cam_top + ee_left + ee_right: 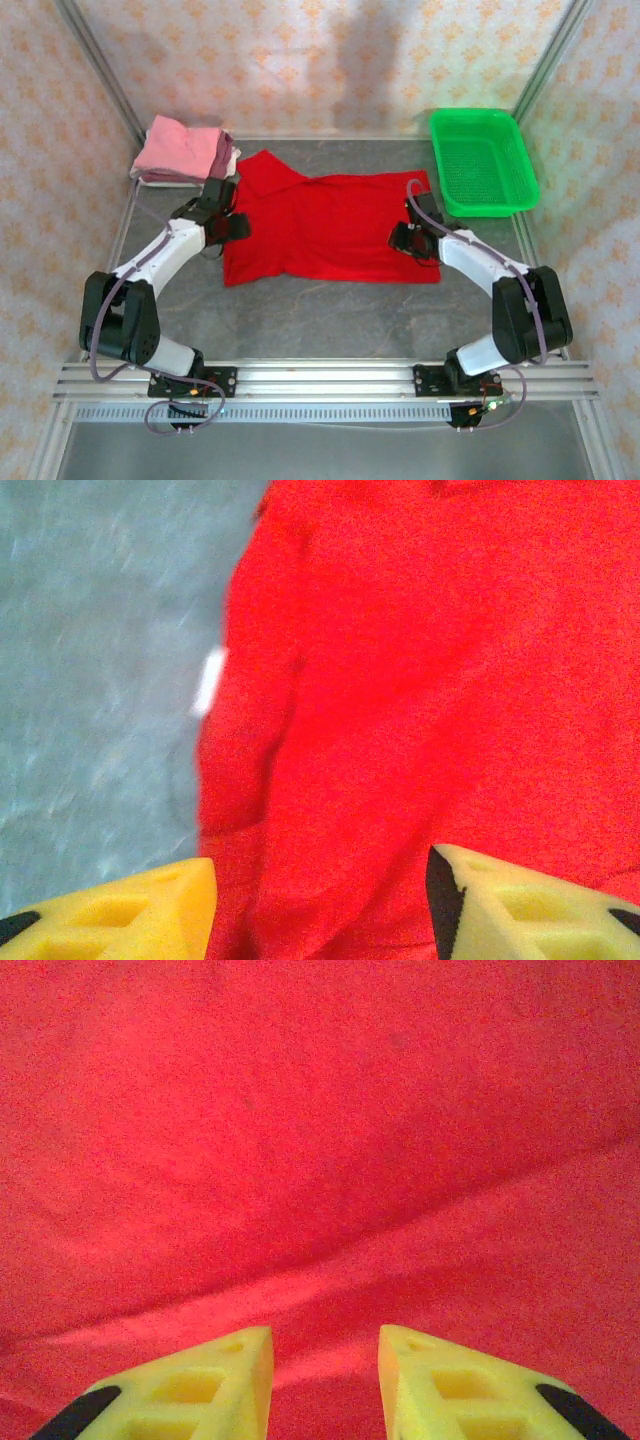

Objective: Fold and stack the t-shirts

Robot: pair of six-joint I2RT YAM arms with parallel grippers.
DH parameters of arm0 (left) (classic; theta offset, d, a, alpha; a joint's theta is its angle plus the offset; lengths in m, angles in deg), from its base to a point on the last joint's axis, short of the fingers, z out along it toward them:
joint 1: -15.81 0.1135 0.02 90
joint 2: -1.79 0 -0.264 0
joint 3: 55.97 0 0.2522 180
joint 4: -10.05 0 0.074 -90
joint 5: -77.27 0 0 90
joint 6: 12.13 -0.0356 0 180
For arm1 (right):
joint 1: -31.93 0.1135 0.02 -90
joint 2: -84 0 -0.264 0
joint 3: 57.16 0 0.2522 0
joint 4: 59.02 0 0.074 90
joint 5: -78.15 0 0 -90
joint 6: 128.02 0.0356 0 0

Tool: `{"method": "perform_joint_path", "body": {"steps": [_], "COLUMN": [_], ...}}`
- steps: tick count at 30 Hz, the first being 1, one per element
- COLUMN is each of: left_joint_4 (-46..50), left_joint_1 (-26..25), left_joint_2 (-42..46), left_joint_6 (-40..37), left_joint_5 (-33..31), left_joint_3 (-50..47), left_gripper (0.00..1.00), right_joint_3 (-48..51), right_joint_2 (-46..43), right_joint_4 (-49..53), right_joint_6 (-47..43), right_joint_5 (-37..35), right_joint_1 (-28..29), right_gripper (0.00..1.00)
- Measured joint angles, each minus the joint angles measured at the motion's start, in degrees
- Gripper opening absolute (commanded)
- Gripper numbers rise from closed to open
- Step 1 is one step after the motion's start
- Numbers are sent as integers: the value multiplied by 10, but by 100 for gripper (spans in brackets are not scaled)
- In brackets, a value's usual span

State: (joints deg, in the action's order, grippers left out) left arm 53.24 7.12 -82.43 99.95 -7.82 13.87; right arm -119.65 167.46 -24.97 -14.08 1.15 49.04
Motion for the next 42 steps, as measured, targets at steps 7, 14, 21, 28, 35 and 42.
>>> {"method": "perform_joint_path", "body": {"steps": [7,14,21,28,35,42], "left_joint_4": [-12,-21,12,31,59,92], "left_joint_1": [2,10,32,32,28,27], "left_joint_2": [-34,-71,-38,4,98,86], "left_joint_6": [20,19,14,24,62,44], "left_joint_5": [66,78,82,93,98,57], "left_joint_3": [-81,-78,-105,-143,-202,-44], "left_gripper": [41,39,39,36,40,56], "right_joint_3": [28,23,56,111,128,43], "right_joint_2": [5,67,40,-22,-54,-75], "right_joint_4": [2,-2,-18,-7,22,76], "right_joint_6": [24,51,80,95,101,104], "right_joint_5": [-13,-14,-12,-4,12,12], "right_joint_1": [-2,-28,-82,-91,-90,-80], "right_gripper": [28,28,30,30,31,34]}}
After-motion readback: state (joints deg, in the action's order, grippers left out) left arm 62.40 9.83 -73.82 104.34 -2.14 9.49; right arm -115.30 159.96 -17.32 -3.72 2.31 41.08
